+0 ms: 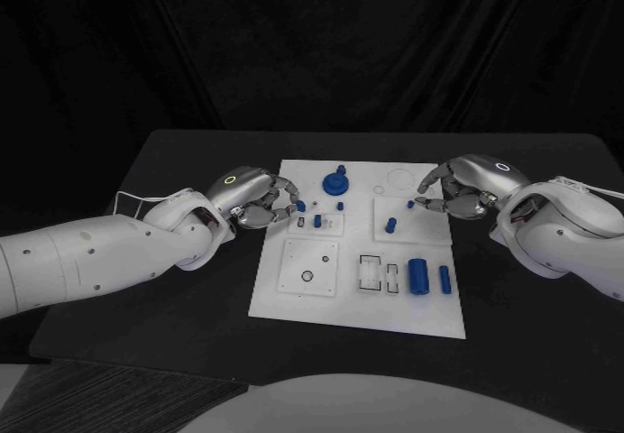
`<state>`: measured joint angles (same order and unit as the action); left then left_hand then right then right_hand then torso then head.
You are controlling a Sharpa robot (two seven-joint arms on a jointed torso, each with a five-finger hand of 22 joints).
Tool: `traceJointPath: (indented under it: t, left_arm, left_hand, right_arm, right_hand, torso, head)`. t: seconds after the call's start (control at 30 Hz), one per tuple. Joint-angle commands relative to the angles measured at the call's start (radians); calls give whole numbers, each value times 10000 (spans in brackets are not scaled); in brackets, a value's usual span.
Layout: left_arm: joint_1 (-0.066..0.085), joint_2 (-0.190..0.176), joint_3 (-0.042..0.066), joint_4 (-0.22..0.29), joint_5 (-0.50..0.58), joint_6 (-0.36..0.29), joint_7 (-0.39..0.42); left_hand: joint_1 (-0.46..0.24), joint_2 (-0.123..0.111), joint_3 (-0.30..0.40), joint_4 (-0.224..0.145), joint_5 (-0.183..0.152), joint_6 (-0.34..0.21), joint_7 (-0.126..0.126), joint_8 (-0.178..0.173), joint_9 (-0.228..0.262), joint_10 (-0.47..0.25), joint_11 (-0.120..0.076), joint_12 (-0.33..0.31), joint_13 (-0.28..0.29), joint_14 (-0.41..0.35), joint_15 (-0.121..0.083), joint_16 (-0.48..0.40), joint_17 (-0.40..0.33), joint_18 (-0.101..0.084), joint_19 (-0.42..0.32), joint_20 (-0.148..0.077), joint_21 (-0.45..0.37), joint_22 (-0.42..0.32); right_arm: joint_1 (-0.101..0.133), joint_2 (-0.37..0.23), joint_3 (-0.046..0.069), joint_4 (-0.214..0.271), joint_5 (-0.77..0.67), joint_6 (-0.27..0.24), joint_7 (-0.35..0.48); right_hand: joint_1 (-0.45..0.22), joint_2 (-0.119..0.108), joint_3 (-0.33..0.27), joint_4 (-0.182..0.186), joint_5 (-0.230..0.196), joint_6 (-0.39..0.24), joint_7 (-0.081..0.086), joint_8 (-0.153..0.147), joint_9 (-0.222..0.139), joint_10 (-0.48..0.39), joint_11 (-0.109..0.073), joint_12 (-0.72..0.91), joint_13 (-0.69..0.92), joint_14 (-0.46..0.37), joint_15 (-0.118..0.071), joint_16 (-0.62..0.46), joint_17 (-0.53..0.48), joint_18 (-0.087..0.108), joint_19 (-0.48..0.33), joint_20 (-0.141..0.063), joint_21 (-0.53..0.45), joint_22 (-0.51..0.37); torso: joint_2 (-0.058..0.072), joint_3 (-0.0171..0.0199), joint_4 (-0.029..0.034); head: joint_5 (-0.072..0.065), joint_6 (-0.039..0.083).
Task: Assemble the parts on the task board
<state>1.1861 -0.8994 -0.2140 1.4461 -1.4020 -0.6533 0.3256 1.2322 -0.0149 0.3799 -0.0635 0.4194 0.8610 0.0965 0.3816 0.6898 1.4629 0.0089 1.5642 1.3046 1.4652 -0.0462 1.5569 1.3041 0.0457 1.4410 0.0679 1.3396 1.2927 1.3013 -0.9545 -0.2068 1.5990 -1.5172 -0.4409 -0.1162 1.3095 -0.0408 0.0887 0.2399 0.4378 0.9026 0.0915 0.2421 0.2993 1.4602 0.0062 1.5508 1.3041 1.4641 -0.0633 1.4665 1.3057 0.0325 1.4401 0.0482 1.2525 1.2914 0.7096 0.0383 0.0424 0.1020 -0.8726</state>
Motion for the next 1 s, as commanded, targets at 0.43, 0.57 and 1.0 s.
traceJointPath:
  t: [0.43,0.57,1.0]
  left_arm:
    - [-469,419,4,-1060,-806,-1172,1298]
    - [-512,525,5,-1227,-813,-1403,1475]
    - [-564,645,6,-1516,-817,-1948,1993]
  left_hand:
    - [136,-57,836,117,118,220,-166,786,904,1079,-40,66,2662,1056,23,139,2667,15,151,-8,307,2163]
    - [137,-59,835,122,113,221,-167,787,902,1079,-41,66,2662,1056,23,139,2667,11,159,-8,323,2168]
    - [147,-78,823,177,79,242,-187,798,880,1079,-48,66,2662,1056,20,139,2667,9,164,-10,337,2171]
  right_arm:
    - [-51,-15,6,4,4,-183,51]
    - [-73,-14,6,6,4,-197,68]
    - [-114,-46,6,20,4,-255,100]
  right_hand:
    - [210,-21,366,-32,245,63,8,132,-115,1106,-4,200,2667,714,24,-138,893,389,72,11,-168,1850]
    - [220,-21,371,-41,256,70,6,135,-116,1106,-3,200,2667,714,24,-137,895,388,75,10,-162,1852]
    - [237,-24,379,-57,268,75,3,138,-117,1106,-4,200,2667,712,23,-144,884,388,75,9,-163,1852]
  torso:
    - [-4,3,-14]
    - [-3,-6,-12]
    - [-2,-27,4]
  head:
    - [10,0]
    - [28,0]
    - [-20,0]
